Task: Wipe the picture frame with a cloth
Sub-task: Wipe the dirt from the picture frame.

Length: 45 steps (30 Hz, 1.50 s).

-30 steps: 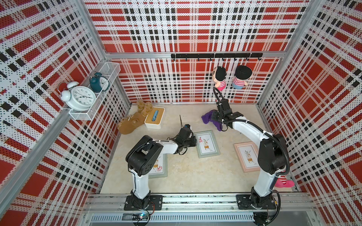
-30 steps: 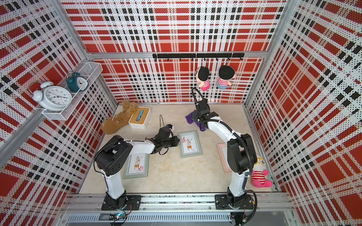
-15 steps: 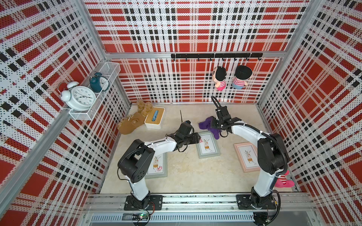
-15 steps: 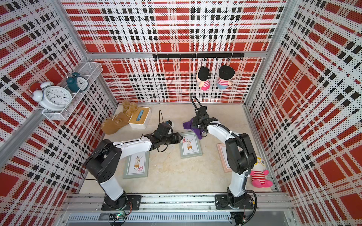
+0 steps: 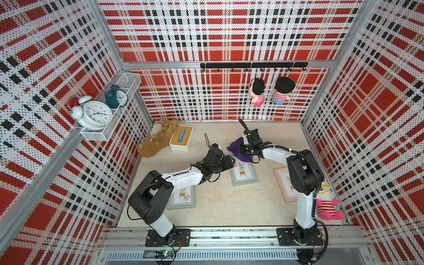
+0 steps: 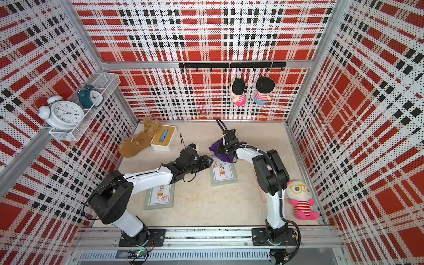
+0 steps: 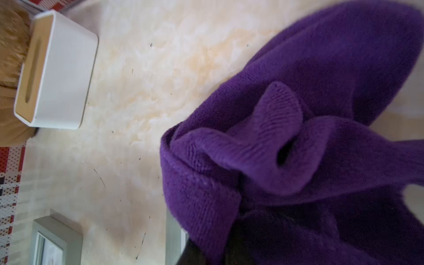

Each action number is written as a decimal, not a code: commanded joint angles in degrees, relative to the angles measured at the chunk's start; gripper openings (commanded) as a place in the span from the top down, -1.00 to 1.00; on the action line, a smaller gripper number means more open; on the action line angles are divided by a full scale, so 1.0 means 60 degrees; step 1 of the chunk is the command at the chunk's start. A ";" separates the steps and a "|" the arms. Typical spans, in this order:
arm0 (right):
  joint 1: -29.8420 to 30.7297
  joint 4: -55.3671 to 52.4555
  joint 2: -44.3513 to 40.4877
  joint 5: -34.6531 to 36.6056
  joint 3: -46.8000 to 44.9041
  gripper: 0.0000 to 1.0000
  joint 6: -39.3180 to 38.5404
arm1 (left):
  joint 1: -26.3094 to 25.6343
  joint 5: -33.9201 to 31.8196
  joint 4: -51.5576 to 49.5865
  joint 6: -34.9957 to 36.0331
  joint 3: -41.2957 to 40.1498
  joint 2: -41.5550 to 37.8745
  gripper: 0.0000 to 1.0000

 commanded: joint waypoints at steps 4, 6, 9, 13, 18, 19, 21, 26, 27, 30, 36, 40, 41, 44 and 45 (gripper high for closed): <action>0.0419 0.0357 -0.0090 -0.0231 -0.0425 1.00 0.0390 | 0.0344 0.0635 0.1051 -0.0224 -0.0414 0.0526 -0.13; 0.0421 0.0407 -0.0144 -0.0206 -0.0582 1.00 0.0556 | 0.0573 0.0958 0.1077 -0.0038 -0.0423 0.0666 -0.07; 0.0412 0.0238 -0.0061 -0.0218 -0.0509 1.00 0.0603 | 0.0822 0.1257 0.1134 0.0276 -0.0378 0.0925 0.08; 0.0411 0.0126 0.0022 -0.0406 -0.0423 1.00 0.0619 | 0.1015 0.1558 0.1168 0.0550 -0.0222 0.1410 0.20; 0.0423 -0.0039 0.0154 -0.0539 -0.0333 1.00 0.0499 | 0.0968 0.1677 0.1258 0.0708 0.0035 0.1973 0.24; 0.0423 -0.0065 0.0165 -0.0550 -0.0335 1.00 0.0468 | 0.0949 0.1684 0.1252 0.0738 0.0114 0.2119 0.27; 0.0419 -0.0087 0.0146 -0.0586 -0.0396 1.00 0.0412 | 0.0920 0.1778 0.1449 0.0803 0.0207 0.2294 0.30; 0.0411 -0.0073 -0.0046 -0.0661 -0.0717 1.00 0.0403 | 0.0892 0.1842 0.1622 0.0645 0.0401 0.2429 0.31; 0.0423 -0.0094 -0.0103 -0.0629 -0.0765 1.00 0.0401 | 0.0899 0.1791 0.1621 0.0573 0.0377 0.2389 0.32; 0.0419 -0.0209 -0.0269 -0.0528 -0.0848 1.00 0.0358 | 0.0904 0.1733 0.1628 0.0346 0.0320 0.2425 0.39; 0.0423 -0.0280 -0.0431 -0.0265 -0.0826 1.00 0.0031 | 0.0957 0.1859 0.1227 0.0195 0.0478 0.2746 0.50; 0.0477 -0.0258 -0.0234 -0.0499 -0.0644 1.00 -0.0239 | 0.1073 0.1942 0.1232 0.0043 0.0429 0.2910 0.54; 0.0550 -0.0190 -0.0213 -0.0580 -0.0651 1.00 -0.0454 | 0.1082 0.1940 0.1205 -0.0008 0.0397 0.2942 0.56; 0.0821 -0.0057 -0.0040 -0.0831 -0.0578 1.00 -0.0503 | 0.1130 0.1940 0.1145 -0.0202 0.0255 0.3050 0.58; 0.0861 0.0131 0.0051 -0.1008 -0.0631 1.00 -0.0368 | 0.1128 0.1948 0.1098 -0.0261 0.0212 0.3097 0.59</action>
